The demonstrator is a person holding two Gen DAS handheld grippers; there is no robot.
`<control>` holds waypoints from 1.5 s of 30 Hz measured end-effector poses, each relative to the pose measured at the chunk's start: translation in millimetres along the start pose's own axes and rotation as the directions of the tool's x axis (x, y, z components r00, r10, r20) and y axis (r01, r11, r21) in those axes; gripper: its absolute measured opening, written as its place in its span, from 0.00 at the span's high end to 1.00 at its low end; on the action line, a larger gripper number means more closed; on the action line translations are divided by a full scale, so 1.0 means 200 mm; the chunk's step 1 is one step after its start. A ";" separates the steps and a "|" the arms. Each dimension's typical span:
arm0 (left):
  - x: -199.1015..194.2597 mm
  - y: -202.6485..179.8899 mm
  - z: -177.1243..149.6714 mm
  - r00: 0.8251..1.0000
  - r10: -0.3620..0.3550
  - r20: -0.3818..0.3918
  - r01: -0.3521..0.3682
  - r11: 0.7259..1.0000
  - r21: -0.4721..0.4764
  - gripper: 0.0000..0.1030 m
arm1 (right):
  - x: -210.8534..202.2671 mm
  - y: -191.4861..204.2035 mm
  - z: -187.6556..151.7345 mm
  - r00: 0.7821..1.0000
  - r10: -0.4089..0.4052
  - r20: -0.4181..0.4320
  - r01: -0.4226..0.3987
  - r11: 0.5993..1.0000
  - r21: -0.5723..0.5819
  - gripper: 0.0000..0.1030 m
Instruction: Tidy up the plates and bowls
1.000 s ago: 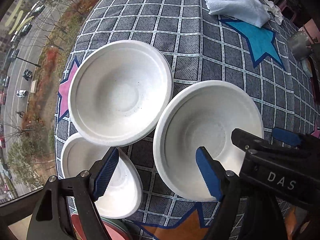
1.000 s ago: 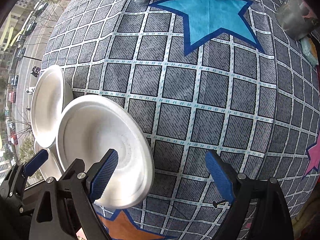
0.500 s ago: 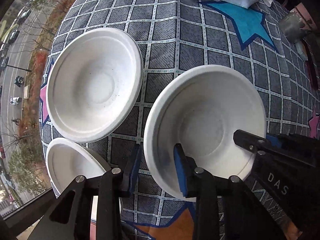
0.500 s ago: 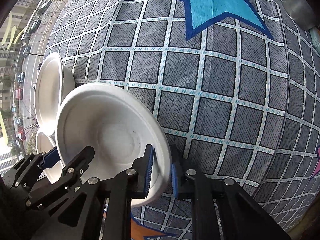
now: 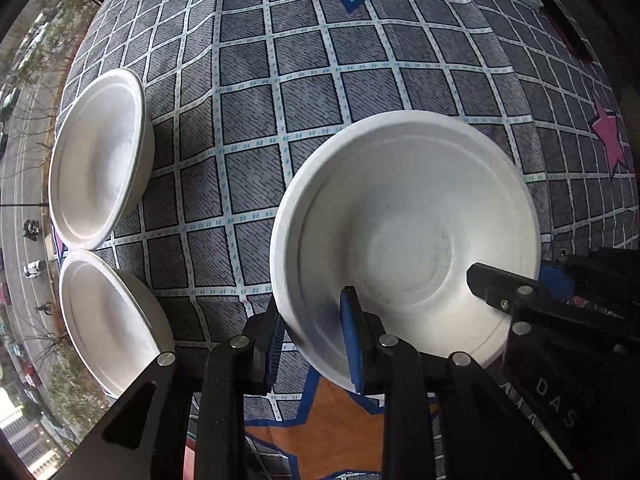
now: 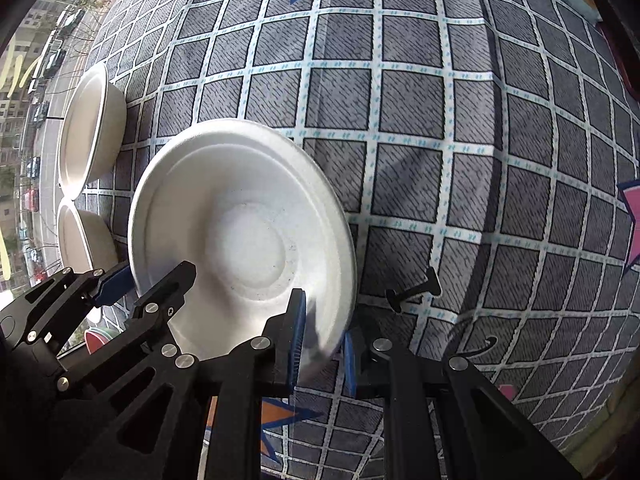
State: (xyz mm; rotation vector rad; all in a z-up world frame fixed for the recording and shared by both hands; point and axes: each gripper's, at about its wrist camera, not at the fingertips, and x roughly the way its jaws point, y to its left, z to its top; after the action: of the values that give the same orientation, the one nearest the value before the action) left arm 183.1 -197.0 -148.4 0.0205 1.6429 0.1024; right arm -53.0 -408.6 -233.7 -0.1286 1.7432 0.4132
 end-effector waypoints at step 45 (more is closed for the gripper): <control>-0.14 -0.06 -0.94 0.992 -0.121 0.027 0.118 0.988 0.099 0.22 | -0.14 -0.55 -1.76 0.989 -0.137 0.059 0.120 0.965 0.232 0.25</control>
State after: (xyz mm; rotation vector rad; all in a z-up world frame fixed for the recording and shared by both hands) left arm -1.5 -220.6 -107.2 -0.0021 1.6115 -0.0692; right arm -338.0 -634.4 -172.8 -0.0602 1.6844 0.1196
